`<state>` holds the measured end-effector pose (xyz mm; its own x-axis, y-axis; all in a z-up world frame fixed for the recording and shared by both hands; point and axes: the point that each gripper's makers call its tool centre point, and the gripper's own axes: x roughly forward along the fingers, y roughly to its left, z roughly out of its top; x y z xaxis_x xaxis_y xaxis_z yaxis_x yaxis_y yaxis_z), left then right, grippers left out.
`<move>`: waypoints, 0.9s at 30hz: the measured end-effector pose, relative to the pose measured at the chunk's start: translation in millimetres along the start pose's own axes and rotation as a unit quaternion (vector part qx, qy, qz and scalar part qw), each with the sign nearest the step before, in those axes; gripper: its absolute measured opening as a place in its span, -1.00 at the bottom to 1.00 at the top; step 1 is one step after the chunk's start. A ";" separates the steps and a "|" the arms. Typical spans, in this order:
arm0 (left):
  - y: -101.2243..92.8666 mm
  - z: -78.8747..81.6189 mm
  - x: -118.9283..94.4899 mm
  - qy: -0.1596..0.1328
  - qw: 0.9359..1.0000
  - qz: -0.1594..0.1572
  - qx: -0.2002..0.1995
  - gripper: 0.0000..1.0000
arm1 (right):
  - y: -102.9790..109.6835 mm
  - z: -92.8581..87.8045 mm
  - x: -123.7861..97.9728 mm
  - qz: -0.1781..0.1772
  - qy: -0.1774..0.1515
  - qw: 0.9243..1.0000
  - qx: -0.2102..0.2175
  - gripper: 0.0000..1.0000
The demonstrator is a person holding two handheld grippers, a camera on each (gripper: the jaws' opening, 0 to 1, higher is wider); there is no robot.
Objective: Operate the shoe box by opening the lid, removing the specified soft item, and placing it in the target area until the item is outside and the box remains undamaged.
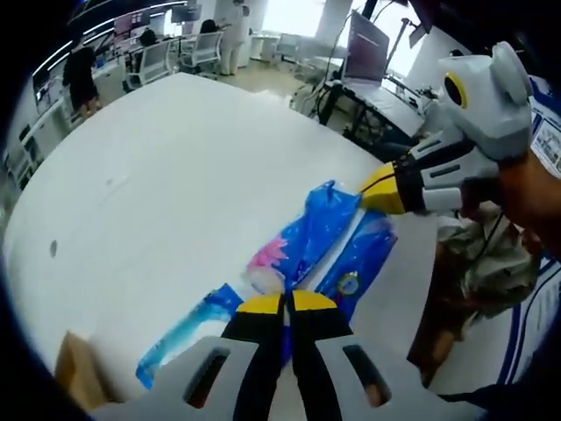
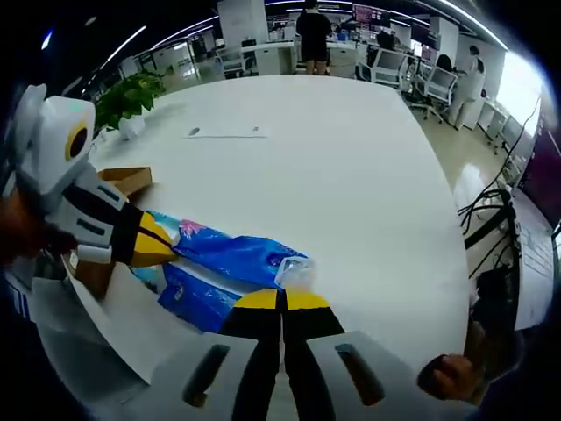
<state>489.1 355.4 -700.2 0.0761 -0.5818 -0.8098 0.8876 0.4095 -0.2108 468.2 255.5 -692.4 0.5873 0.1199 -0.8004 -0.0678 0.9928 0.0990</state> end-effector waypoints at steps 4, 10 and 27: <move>2.1 0.2 9.2 0.009 1.000 0.001 0.003 -1.00 | -5.9 -2.7 7.2 0.002 0.003 1.000 0.003 -1.00; 6.3 -3.2 21.1 0.020 1.000 0.002 0.007 -1.00 | -11.1 -7.0 21.0 0.009 0.011 1.000 0.004 -1.00; 12.4 -23.6 48.8 0.036 0.999 0.008 0.006 -1.00 | -14.5 -31.3 50.2 0.017 0.032 0.999 0.003 -1.00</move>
<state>493.0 348.7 -755.3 0.0586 -0.5226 -0.8505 0.8917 0.4104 -0.1907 473.5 247.2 -752.5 0.5314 0.1530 -0.8332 -0.0813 0.9882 0.1296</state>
